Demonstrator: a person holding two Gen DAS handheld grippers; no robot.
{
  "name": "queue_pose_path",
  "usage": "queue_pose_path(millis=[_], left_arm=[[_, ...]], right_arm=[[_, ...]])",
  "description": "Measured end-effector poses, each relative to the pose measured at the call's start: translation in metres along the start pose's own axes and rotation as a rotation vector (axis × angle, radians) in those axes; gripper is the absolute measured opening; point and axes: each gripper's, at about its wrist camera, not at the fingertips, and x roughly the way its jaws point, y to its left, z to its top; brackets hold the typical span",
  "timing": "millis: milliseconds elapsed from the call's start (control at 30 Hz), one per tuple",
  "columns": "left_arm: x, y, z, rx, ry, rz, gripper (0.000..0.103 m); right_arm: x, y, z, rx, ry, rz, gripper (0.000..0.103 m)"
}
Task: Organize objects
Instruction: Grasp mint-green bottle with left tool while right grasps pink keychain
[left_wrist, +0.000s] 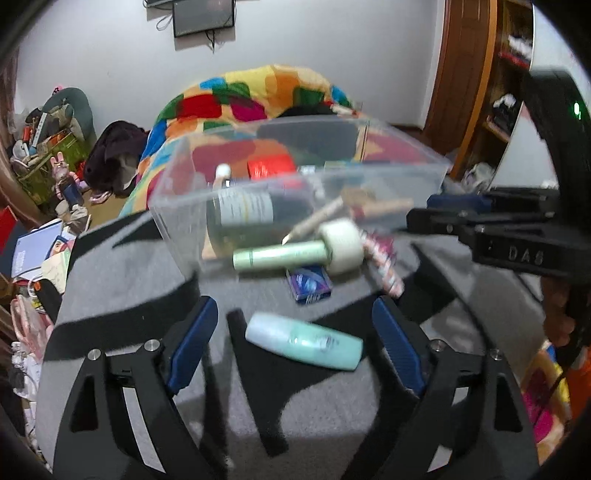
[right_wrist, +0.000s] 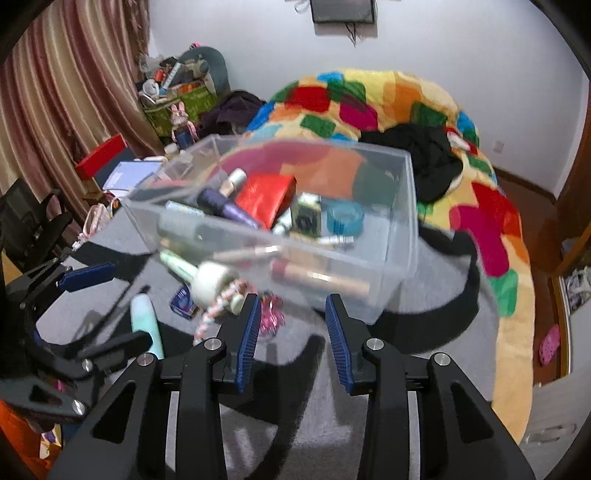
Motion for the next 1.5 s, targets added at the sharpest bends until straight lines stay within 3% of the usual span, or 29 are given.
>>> queue_pose_path(millis=[133,433,567,667,833,900,1000,1200,1500], left_arm=[[0.01,-0.002,-0.01,0.012,0.019,0.057,0.086],[-0.002,0.024,-0.032,-0.032,0.028,0.06,0.086],[-0.001,0.028,-0.031,-0.054,0.03,0.048,0.086],[0.002,0.024,-0.028,-0.054,0.026,0.031,0.085],[0.012,0.015,-0.024,-0.036,0.031,0.015,0.064],[0.012,0.015,-0.023,-0.04,0.026,0.008,0.045],[0.01,0.015,-0.022,-0.041,0.025,-0.003,0.025],[0.0,0.021,-0.022,-0.059,0.01,-0.013,0.024],[-0.031,0.026,-0.008,-0.073,-0.085,-0.025,0.024]], right_arm=[[0.019,0.002,-0.003,0.002,0.043,-0.001,0.033],[0.043,0.016,-0.008,-0.048,0.082,-0.029,0.033],[0.04,0.022,-0.011,-0.077,0.072,-0.016,0.014],[0.037,0.025,-0.014,-0.094,0.066,-0.02,0.01],[0.026,0.023,-0.021,-0.083,0.049,-0.003,0.01],[0.019,0.02,-0.024,-0.066,0.036,0.007,0.01],[0.006,0.013,-0.026,-0.029,0.012,0.023,0.01],[-0.024,0.0,-0.024,0.036,-0.056,0.043,0.01],[-0.065,-0.005,-0.01,0.071,-0.169,0.048,0.01]])
